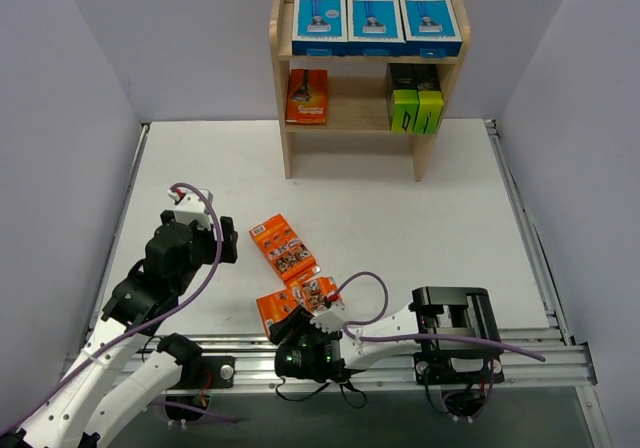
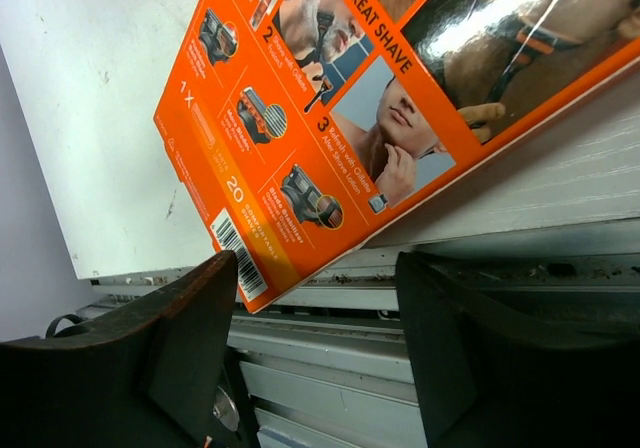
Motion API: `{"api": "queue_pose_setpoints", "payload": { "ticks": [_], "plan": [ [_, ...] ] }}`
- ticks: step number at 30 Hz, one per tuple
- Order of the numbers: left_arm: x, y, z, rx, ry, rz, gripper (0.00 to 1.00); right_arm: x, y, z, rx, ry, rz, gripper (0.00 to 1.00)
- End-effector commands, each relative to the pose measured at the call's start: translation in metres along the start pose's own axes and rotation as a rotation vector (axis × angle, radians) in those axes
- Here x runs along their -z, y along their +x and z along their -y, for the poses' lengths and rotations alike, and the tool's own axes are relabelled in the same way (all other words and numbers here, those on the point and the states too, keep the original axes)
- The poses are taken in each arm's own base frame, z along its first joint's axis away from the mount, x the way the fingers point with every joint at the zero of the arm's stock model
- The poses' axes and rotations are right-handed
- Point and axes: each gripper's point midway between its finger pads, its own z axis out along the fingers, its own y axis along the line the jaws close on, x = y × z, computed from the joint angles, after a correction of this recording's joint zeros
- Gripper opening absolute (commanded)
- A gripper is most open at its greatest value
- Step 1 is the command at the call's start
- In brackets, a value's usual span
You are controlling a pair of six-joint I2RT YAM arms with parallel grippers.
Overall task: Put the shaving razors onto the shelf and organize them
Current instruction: Grab a shaving razor with the right arm
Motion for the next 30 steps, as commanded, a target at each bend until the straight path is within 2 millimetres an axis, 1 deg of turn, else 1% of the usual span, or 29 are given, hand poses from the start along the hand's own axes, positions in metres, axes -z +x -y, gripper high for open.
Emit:
{"api": "queue_pose_setpoints", "payload": {
  "ticks": [1, 2, 5, 7, 11, 13, 16, 19, 22, 23, 28, 30],
  "plan": [
    [0.003, -0.012, 0.002, 0.008, 0.015, 0.035, 0.94, -0.009, -0.010, -0.007, -0.176, 0.005, 0.066, 0.58],
    [0.003, -0.011, 0.002, 0.006, 0.016, 0.032, 0.94, -0.010, -0.010, -0.007, -0.179, 0.006, 0.066, 0.54],
    [0.003, -0.012, 0.003, 0.007, 0.019, 0.034, 0.94, -0.012, -0.007, -0.006, -0.186, 0.006, 0.056, 0.48],
    [0.003, -0.011, 0.003, 0.007, 0.021, 0.034, 0.94, -0.013, -0.006, -0.006, -0.188, 0.005, 0.055, 0.47],
    [0.004, -0.013, 0.003, 0.008, 0.022, 0.038, 0.94, -0.014, -0.005, -0.004, -0.194, 0.009, 0.054, 0.38],
    [0.003, -0.012, 0.003, 0.007, 0.023, 0.037, 0.94, -0.014, -0.006, -0.005, -0.193, 0.009, 0.055, 0.36],
    [0.003, -0.011, 0.004, 0.007, 0.026, 0.035, 0.94, -0.012, -0.007, -0.007, -0.187, 0.007, 0.058, 0.32],
    [0.004, -0.012, 0.003, 0.006, 0.026, 0.036, 0.94, -0.010, -0.003, -0.009, -0.181, 0.001, 0.052, 0.29],
    [0.004, -0.013, 0.003, 0.007, 0.025, 0.039, 0.94, -0.008, 0.000, -0.006, -0.183, 0.003, 0.041, 0.22],
    [0.004, -0.013, 0.003, 0.007, 0.023, 0.039, 0.94, -0.007, 0.001, -0.003, -0.179, 0.008, 0.036, 0.20],
    [0.004, -0.012, 0.003, 0.007, 0.023, 0.039, 0.94, -0.001, 0.000, 0.001, -0.182, 0.002, 0.035, 0.15],
    [0.005, -0.013, 0.003, 0.008, 0.024, 0.042, 0.94, 0.003, -0.003, -0.001, -0.182, -0.003, 0.042, 0.13]
  ]
}}
